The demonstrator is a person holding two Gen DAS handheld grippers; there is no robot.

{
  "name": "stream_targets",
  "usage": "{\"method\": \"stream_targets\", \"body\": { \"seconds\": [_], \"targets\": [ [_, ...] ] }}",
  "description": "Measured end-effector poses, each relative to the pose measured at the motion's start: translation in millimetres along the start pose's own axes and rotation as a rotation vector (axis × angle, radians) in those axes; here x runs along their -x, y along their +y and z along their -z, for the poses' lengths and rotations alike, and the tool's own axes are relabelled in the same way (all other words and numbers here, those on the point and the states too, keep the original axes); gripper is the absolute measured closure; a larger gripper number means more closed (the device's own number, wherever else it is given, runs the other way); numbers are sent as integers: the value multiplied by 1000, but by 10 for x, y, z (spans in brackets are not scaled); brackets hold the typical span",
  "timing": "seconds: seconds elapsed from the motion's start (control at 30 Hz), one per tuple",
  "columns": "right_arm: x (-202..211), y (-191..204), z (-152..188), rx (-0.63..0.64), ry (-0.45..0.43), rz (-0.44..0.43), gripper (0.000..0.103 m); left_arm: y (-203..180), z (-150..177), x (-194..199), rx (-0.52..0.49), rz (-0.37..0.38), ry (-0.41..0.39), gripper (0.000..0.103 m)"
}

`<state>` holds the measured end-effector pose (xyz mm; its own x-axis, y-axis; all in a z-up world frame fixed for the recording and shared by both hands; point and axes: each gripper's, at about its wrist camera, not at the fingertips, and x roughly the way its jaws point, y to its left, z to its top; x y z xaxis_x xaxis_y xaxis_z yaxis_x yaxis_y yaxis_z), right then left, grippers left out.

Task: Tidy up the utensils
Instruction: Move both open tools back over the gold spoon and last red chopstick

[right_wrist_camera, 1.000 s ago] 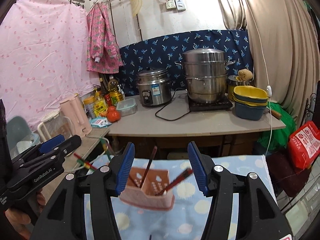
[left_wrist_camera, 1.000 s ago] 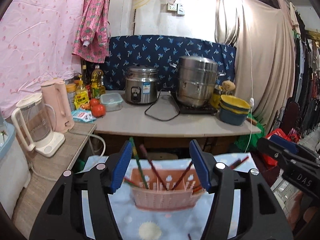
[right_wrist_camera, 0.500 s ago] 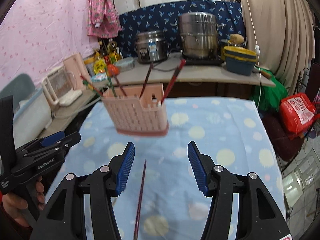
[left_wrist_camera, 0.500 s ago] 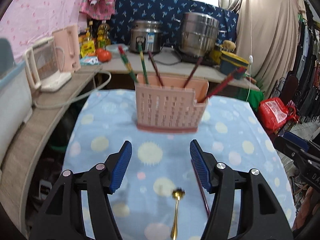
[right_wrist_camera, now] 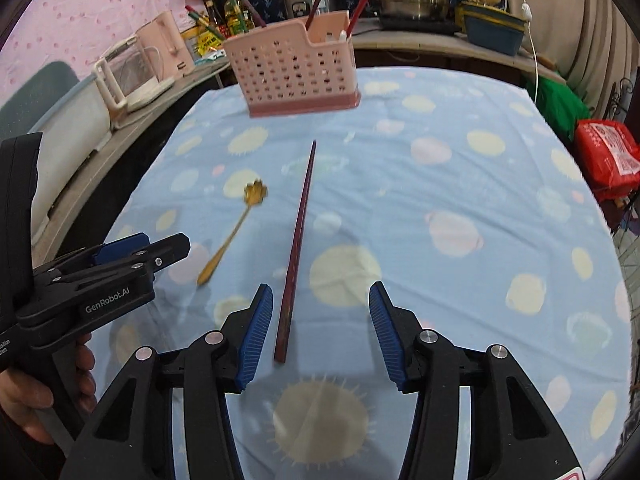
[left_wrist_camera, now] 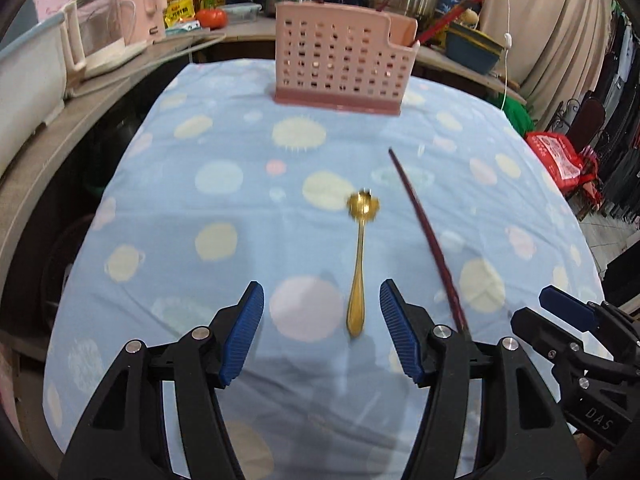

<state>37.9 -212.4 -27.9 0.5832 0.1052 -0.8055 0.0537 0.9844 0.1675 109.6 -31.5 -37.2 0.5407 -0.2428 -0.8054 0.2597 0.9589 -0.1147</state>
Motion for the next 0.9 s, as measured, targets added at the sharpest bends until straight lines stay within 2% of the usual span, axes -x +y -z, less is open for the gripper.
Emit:
{"method": "stream_targets", "body": {
  "seconds": [0.33, 0.9],
  "targets": [
    [-34, 44, 214, -16, 37, -12, 55, -12, 281, -6, 1, -9, 43, 46],
    [-131, 119, 389, -12, 54, 2, 55, 46, 443, -21, 10, -4, 52, 44]
  ]
}}
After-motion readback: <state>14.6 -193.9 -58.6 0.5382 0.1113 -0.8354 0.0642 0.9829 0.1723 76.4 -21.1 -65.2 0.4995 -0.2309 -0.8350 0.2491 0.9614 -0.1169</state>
